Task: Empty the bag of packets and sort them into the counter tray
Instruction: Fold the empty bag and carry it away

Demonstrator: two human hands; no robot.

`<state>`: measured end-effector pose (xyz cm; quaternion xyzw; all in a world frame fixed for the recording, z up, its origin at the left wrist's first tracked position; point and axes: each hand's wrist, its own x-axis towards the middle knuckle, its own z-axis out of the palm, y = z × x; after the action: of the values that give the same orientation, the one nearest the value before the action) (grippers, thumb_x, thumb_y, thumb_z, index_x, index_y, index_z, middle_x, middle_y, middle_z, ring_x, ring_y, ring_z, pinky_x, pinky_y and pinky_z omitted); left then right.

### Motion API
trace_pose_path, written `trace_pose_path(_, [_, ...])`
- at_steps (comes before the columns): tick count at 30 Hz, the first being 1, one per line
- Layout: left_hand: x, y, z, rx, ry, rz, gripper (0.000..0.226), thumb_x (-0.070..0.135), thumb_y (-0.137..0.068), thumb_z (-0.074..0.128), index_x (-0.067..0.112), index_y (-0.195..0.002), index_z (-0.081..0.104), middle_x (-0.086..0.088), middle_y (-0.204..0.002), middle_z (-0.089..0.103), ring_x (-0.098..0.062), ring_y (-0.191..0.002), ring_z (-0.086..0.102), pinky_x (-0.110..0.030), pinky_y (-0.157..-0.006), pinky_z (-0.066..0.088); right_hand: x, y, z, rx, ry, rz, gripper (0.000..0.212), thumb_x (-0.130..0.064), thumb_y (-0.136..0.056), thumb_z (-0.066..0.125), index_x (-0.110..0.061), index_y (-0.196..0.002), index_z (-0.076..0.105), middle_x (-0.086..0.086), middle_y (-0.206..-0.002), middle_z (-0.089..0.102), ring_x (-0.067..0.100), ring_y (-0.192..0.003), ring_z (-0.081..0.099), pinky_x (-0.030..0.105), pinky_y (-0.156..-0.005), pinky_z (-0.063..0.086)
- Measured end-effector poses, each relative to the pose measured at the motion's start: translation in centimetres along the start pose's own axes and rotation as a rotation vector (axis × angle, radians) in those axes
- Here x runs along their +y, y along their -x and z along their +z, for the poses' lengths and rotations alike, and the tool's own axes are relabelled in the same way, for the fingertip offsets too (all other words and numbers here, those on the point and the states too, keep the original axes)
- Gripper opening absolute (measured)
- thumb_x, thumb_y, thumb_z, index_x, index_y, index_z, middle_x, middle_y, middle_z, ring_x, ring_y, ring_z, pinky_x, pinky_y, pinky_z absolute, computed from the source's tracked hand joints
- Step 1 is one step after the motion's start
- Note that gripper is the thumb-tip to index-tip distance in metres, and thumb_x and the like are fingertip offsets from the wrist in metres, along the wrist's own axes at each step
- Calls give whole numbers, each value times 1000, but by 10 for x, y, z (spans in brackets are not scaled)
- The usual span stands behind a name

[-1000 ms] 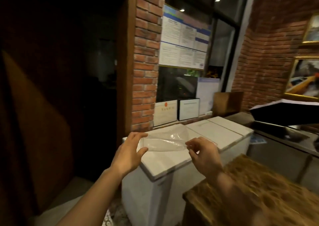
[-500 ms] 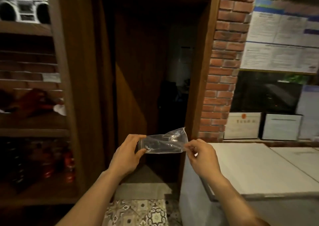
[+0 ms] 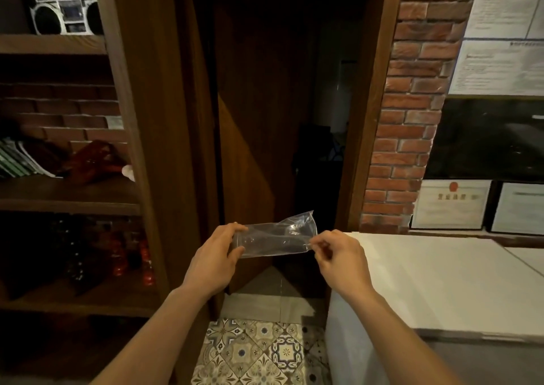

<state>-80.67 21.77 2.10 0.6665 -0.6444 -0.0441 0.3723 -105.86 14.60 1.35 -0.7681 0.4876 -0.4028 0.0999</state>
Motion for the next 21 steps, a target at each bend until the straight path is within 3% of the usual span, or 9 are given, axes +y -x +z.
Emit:
trace_pose_path(4, [-11,-2,9,-12,11,-3,41,23,-98,58,36,-135,45,10,-150,42,-14,-131,51,-42,-103,51,4,1,6,7,20,8,18,-14,-90,73,-27,-102,76,-12,-94,64,5,-83,59,11,-70,45])
trace_pose_path(12, [-50,9,36,-86,27,-68,40,25,-97,60,37,-133,46,9,-149,44,-15,-129,53,-47,-103,51,19,15,42,-63,15,38,18,-12,-89,73,-26,-102,76,-9,-92,66,7,-81,62,28,-72,59])
trace_pose_path(21, [-114,42,80,-229,-19,-188,40,29,-97,60,36,-135,46,8,-147,46,-17,-125,56,-45,-101,51,51,54,107,-195,59,119,19,-9,-89,72,-21,-103,76,-6,-93,68,9,-79,62,19,-69,48])
